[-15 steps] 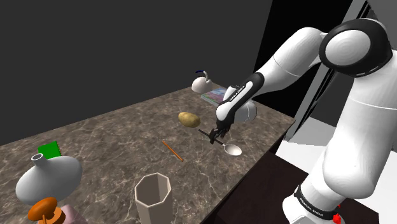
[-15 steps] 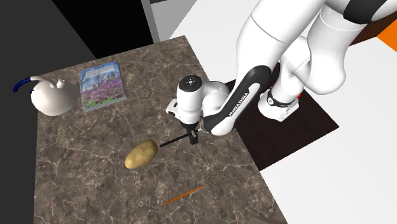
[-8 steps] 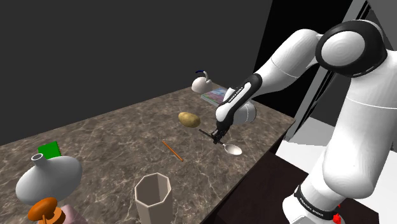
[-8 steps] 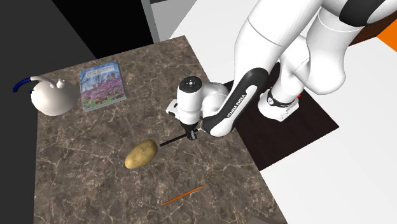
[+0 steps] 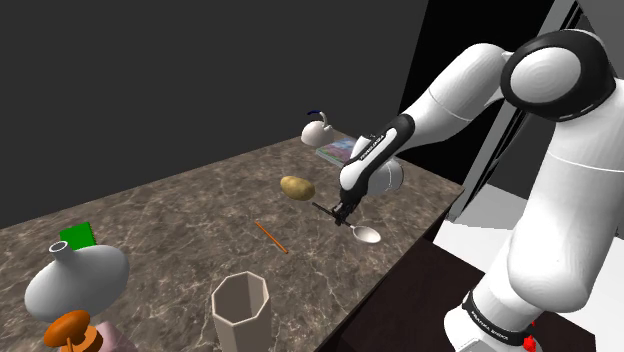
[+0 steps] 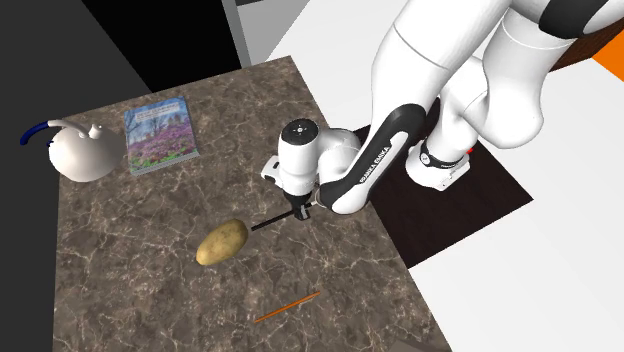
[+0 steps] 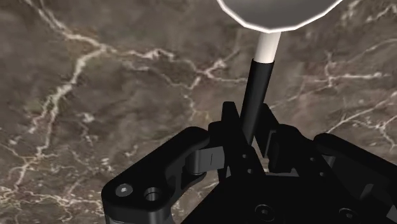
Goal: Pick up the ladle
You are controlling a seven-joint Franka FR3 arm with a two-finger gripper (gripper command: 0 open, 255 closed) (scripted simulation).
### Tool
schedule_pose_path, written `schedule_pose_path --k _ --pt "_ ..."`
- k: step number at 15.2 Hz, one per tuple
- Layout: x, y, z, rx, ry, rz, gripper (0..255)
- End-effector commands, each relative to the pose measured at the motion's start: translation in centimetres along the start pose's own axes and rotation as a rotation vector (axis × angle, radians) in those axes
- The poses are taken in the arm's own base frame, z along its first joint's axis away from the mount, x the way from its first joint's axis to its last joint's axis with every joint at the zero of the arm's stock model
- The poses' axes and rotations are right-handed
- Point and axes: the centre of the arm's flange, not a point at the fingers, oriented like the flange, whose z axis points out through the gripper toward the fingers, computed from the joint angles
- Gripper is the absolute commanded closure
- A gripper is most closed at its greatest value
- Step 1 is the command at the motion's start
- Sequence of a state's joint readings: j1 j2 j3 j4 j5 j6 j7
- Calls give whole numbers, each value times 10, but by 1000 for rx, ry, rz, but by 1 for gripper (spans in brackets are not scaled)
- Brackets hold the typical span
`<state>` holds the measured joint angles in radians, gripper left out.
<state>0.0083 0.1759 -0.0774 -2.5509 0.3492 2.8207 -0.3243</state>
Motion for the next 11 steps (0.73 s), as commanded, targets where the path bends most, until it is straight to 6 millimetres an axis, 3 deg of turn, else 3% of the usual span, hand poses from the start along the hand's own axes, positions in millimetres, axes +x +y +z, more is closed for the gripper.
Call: schedule_pose_path --k 1,11 --pt "1 -1 -9 0 -1 0 255" --pt "7 -6 -61 0 -1 0 255"
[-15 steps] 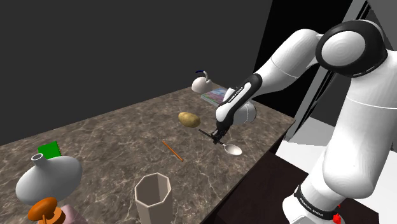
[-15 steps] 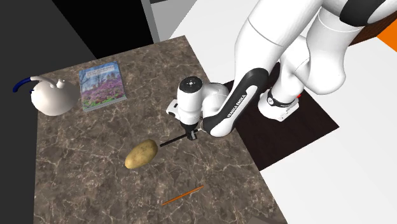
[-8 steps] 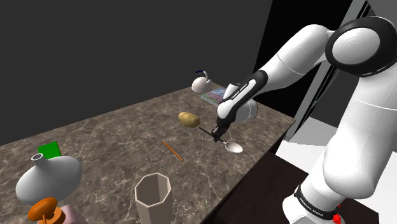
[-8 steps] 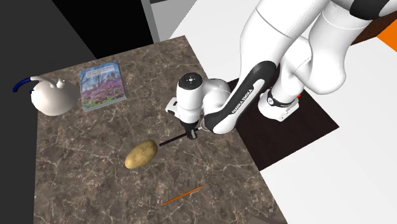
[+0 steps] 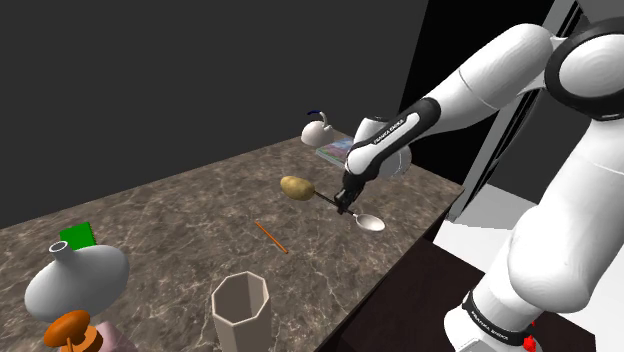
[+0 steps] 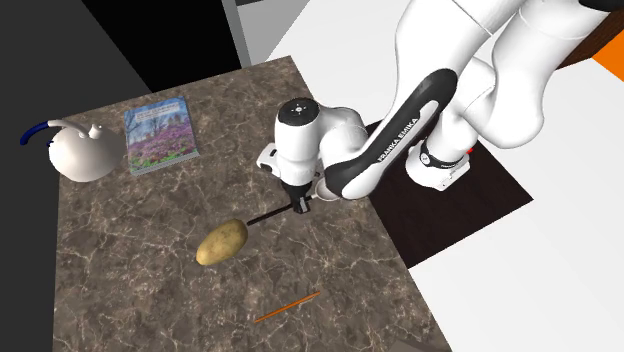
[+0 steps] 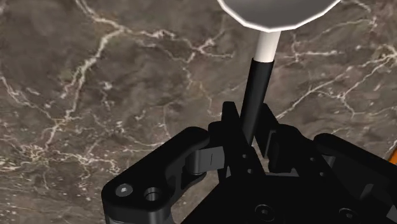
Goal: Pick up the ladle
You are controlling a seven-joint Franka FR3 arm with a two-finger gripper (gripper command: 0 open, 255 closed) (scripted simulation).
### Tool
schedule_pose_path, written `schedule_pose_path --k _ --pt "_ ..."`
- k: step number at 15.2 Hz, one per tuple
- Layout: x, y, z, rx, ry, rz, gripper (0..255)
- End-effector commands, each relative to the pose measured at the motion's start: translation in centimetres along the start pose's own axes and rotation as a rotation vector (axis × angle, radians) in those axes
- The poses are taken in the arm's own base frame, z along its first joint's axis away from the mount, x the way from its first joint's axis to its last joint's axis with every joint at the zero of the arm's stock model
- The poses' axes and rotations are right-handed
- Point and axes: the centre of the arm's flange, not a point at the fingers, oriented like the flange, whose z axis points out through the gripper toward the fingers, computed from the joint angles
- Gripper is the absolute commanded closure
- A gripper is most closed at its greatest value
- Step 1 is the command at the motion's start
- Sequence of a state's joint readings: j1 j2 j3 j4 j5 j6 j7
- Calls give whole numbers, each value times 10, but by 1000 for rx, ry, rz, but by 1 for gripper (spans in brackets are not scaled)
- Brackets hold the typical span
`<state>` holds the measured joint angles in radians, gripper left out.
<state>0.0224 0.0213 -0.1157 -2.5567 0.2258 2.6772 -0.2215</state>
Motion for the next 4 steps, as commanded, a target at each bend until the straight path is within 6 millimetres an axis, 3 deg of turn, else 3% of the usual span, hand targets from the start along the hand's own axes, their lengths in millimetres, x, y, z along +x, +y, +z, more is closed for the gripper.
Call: schedule_pose_path --k 1,4 --pt "2 -1 -11 0 -1 0 255" --pt "2 -2 -17 0 -1 0 255"
